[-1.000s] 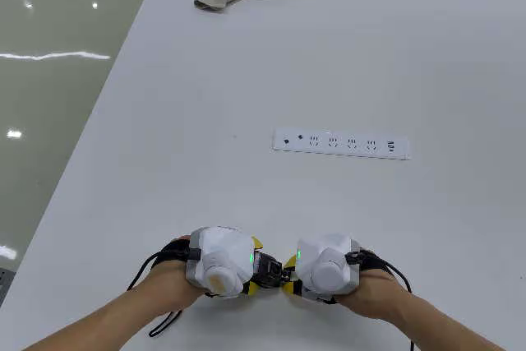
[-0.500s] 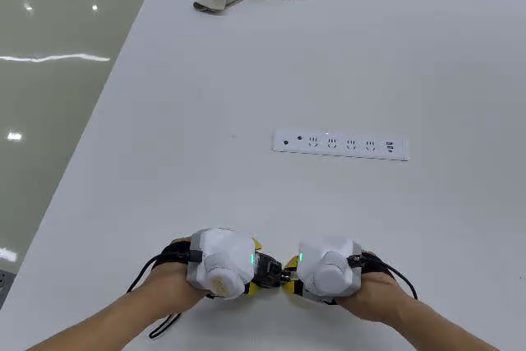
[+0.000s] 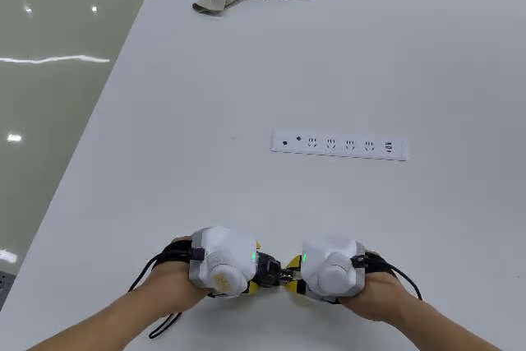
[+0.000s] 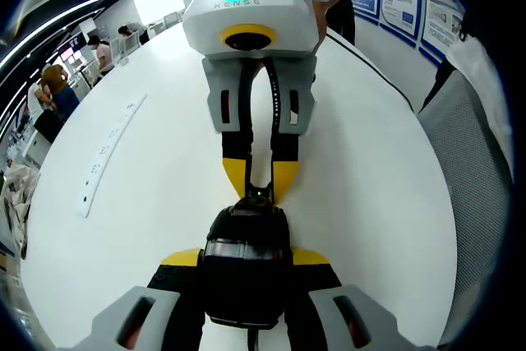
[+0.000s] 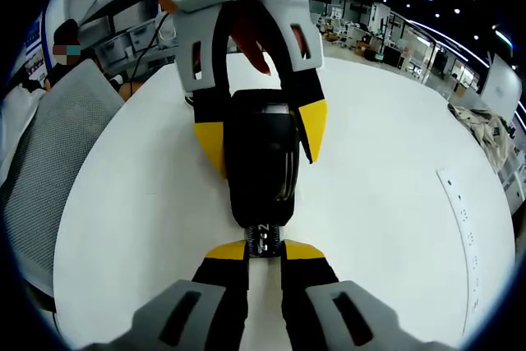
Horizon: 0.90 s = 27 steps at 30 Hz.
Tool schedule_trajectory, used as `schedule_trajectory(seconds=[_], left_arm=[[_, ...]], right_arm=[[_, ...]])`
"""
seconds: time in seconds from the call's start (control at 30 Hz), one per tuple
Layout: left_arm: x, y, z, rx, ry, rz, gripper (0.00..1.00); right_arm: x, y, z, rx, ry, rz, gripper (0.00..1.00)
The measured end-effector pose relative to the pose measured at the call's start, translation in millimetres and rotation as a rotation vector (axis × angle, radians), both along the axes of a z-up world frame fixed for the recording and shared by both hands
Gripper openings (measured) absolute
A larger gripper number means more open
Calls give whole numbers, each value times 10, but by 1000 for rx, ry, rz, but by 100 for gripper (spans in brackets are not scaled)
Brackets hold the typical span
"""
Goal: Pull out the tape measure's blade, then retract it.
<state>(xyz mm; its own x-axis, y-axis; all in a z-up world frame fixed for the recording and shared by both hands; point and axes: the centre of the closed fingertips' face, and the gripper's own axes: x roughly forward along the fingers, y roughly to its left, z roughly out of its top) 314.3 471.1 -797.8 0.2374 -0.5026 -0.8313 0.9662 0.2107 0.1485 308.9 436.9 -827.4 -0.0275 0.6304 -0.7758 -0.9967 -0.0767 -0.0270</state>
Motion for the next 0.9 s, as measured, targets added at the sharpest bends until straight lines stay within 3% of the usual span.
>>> schedule_trajectory(seconds=[0.9], left_arm=[[0, 1, -17, 15, 13, -7, 34]], right_arm=[[46, -208, -4, -6, 21, -33, 12]])
